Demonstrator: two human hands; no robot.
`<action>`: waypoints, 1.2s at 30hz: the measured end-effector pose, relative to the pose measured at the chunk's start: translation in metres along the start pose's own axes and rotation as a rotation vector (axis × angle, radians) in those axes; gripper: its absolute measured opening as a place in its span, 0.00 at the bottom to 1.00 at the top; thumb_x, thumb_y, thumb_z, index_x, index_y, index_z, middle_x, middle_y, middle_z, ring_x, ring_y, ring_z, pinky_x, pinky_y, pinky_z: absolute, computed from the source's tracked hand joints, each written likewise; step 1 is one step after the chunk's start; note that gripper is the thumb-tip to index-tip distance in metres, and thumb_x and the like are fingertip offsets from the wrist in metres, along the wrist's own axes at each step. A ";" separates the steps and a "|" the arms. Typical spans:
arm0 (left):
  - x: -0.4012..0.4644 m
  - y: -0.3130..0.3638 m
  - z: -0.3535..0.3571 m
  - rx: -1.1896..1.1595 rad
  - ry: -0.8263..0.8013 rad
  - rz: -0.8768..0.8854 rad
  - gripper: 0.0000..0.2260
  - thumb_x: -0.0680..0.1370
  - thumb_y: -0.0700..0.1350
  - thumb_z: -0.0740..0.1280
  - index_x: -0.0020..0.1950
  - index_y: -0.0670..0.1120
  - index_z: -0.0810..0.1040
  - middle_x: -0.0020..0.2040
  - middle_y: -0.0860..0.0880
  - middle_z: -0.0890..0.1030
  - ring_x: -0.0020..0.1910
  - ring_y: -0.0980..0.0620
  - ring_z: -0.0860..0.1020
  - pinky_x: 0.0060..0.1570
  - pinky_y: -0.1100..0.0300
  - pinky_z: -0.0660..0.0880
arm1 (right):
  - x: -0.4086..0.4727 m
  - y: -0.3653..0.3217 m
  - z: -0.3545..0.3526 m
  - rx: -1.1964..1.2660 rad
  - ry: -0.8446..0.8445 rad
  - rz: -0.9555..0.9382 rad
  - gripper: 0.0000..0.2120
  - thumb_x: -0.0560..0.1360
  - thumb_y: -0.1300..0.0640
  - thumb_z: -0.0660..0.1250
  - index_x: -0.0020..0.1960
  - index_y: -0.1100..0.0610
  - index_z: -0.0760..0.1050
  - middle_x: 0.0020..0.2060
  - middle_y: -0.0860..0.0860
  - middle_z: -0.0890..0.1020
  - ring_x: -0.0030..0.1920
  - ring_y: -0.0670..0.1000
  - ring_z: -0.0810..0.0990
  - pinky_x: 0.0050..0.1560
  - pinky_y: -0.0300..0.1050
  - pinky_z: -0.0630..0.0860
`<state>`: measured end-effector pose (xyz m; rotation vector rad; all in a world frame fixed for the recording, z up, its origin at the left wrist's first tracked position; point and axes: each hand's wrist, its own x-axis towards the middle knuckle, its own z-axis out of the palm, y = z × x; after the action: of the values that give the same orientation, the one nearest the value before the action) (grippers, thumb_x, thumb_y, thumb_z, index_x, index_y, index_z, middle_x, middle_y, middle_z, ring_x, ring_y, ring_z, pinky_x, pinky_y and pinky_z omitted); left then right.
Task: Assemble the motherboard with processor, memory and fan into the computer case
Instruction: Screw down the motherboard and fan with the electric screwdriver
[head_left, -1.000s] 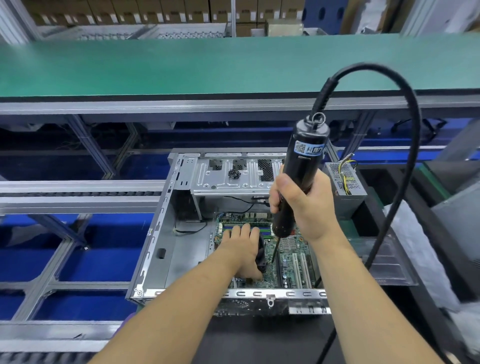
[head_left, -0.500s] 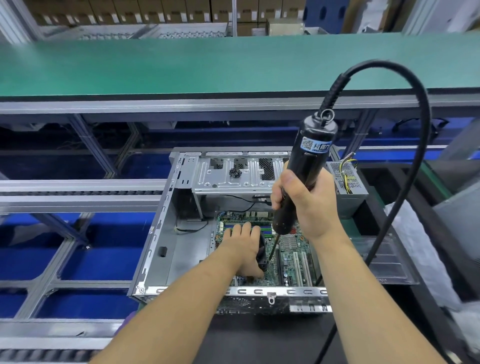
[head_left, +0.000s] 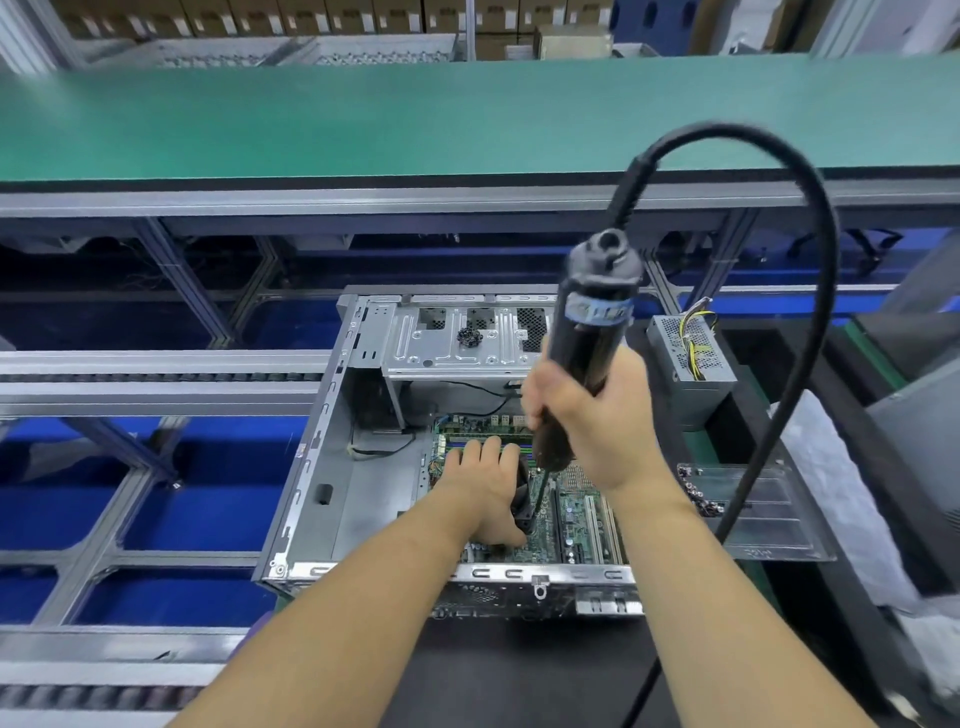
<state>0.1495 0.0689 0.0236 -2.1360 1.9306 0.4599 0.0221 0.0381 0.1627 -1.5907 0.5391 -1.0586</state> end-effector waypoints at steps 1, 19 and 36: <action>0.000 0.000 0.001 -0.013 0.012 0.003 0.44 0.65 0.65 0.73 0.71 0.46 0.59 0.68 0.45 0.63 0.68 0.40 0.62 0.70 0.41 0.60 | 0.004 0.000 -0.005 0.039 0.035 0.006 0.16 0.68 0.43 0.71 0.40 0.56 0.73 0.27 0.52 0.78 0.28 0.51 0.76 0.34 0.50 0.78; -0.007 0.003 -0.001 0.000 0.002 -0.003 0.50 0.66 0.70 0.72 0.76 0.43 0.53 0.70 0.45 0.60 0.69 0.41 0.60 0.72 0.42 0.57 | -0.003 0.005 0.002 0.019 -0.077 0.016 0.35 0.67 0.30 0.72 0.39 0.64 0.72 0.27 0.56 0.77 0.28 0.54 0.76 0.34 0.52 0.75; -0.009 0.002 -0.007 -0.037 -0.022 0.013 0.46 0.67 0.69 0.72 0.72 0.45 0.57 0.70 0.45 0.60 0.70 0.40 0.60 0.72 0.41 0.57 | -0.002 0.004 -0.009 0.154 -0.019 0.003 0.25 0.66 0.28 0.74 0.38 0.50 0.76 0.27 0.51 0.77 0.26 0.53 0.75 0.33 0.48 0.73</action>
<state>0.1470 0.0738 0.0336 -2.1331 1.9399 0.5229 0.0148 0.0337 0.1580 -1.4627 0.4365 -1.0566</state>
